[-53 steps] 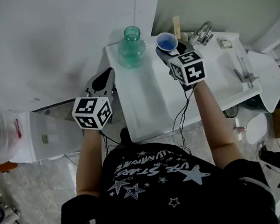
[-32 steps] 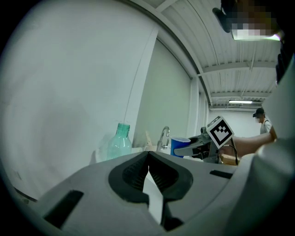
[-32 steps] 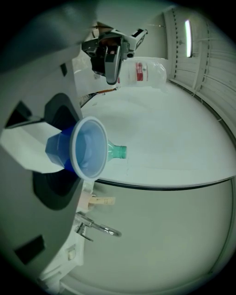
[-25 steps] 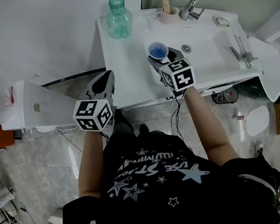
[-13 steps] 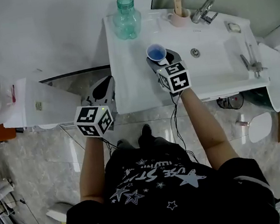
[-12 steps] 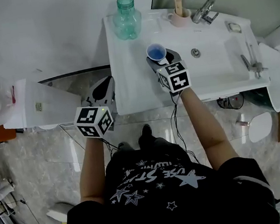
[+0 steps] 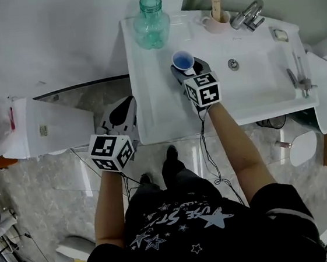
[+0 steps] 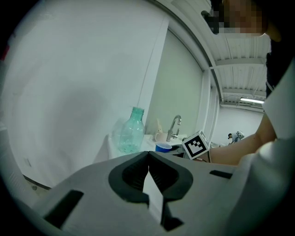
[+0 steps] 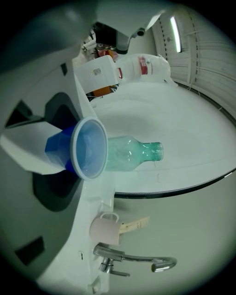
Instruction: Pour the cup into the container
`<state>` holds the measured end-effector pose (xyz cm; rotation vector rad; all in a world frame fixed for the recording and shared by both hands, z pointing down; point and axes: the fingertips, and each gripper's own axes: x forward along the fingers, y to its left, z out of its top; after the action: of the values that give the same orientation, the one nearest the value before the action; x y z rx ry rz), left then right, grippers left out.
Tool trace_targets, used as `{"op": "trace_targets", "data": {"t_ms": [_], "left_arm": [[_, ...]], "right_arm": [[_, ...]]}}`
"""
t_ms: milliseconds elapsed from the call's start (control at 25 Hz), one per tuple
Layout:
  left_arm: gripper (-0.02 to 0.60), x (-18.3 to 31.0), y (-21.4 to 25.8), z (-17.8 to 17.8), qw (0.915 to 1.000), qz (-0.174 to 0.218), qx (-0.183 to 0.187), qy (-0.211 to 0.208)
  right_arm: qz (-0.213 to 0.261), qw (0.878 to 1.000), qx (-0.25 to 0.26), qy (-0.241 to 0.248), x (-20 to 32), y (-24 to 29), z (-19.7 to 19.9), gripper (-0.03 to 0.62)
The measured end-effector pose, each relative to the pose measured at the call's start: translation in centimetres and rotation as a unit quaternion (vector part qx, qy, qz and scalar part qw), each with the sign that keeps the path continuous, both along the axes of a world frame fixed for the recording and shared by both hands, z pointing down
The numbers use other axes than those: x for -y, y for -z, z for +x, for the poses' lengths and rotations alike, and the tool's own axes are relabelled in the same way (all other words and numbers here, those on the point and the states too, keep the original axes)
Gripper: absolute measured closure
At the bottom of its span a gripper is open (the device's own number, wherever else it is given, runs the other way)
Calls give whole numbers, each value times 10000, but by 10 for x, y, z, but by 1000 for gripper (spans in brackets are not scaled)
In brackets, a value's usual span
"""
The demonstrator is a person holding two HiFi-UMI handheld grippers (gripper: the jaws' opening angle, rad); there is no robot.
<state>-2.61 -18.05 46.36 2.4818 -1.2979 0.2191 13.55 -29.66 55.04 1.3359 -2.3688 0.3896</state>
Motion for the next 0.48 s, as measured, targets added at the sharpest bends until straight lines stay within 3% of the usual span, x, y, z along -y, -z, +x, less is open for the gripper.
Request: {"op": "trace_targets", "data": {"t_ms": [480], "left_arm": [[569, 1, -20, -9, 9996, -223, -55, 173]], "right_arm": [[16, 9996, -210, 186, 16, -27, -7, 332]]}}
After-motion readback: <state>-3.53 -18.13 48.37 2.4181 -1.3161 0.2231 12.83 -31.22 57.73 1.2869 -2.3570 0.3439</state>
